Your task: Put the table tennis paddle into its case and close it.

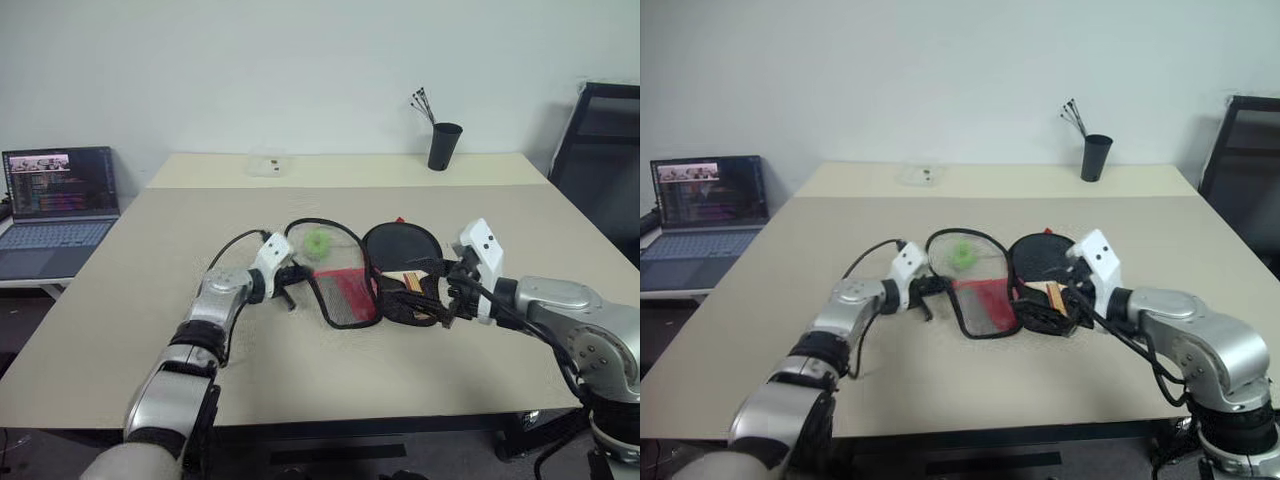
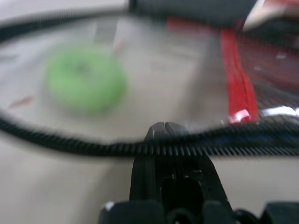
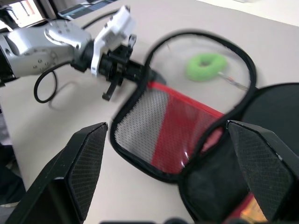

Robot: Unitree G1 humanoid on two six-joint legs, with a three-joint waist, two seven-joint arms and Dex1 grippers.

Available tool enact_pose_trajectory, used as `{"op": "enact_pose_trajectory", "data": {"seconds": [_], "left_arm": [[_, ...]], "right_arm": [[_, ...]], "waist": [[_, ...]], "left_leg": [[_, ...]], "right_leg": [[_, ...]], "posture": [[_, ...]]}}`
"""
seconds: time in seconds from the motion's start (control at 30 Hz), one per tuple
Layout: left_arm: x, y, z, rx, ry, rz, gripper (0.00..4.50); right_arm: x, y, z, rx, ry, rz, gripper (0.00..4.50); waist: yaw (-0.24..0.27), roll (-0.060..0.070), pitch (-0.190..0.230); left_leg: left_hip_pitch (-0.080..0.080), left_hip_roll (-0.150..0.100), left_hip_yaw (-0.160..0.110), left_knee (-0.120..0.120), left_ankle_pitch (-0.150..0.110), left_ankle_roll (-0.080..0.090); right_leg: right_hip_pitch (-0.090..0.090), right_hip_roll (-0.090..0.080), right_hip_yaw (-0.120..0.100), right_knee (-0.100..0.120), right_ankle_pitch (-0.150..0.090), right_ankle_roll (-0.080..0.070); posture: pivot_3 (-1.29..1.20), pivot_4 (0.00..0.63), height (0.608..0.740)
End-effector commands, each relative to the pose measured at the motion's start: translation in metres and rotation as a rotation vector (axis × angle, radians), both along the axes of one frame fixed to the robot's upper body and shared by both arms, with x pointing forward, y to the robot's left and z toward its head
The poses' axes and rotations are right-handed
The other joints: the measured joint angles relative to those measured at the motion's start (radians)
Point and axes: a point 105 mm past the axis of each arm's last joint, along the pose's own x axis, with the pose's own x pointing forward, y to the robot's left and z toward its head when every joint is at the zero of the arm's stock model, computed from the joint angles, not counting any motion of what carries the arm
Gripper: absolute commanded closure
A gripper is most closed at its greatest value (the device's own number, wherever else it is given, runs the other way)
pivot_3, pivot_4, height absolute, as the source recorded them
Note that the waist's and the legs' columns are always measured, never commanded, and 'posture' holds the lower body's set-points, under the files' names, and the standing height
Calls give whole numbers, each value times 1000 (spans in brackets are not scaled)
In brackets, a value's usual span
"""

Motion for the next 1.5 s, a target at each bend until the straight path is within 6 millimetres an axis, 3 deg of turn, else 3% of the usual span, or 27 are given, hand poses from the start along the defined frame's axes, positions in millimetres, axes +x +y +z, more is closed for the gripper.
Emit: {"op": "enact_pose_trajectory", "data": {"seconds": [0.03,0.33,0.63,0.83,0.97,1.13,1.33,1.5], "left_arm": [[-1,-39,48,-91,-97,-128,4462],[-3,-107,46,-82,-66,-232,4462],[2,-115,35,-73,-59,-175,4462],[4,-92,38,-116,-78,-157,4462],[0,-54,38,-147,-102,-137,4462],[-11,-21,45,-220,-111,-98,4462],[-27,-4,51,-230,-112,-60,4462],[-36,-2,53,-215,-123,-49,4462]], "right_arm": [[-2,-15,9,-3,-57,-45,0],[4,-44,-1,-35,-57,-173,0],[12,-51,-4,-27,-49,-247,0],[31,-54,-9,-2,-13,-310,0],[57,-66,-23,39,40,-416,0],[82,-67,-41,68,84,-488,0],[102,-57,-64,63,115,-481,0],[111,-69,-79,-16,119,-497,0]], "waist": [[0,0,0],[-6,0,0],[-5,0,0],[-7,-1,0],[-14,0,0],[-11,0,0],[-4,0,0],[-5,0,0]], "left_leg": [[0,0,0,0,0,0],[0,-1,-4,1,0,0],[0,-1,-5,1,0,0],[0,0,-4,1,0,0],[1,0,-4,1,0,0],[1,1,-4,1,0,0],[1,0,-5,2,0,0],[1,0,-5,2,0,0]], "right_leg": [[0,0,-2,0,0,0],[1,2,-8,0,0,0],[1,3,-8,0,0,0],[1,1,-8,0,0,0],[1,2,-7,1,0,0],[1,2,-7,3,1,-2],[2,1,-8,3,3,-5],[2,0,-8,3,3,-5]], "posture": [[0,150,740],[0,150,740],[0,150,740],[0,150,740],[0,150,740],[0,150,740],[0,150,740],[0,150,740]]}}
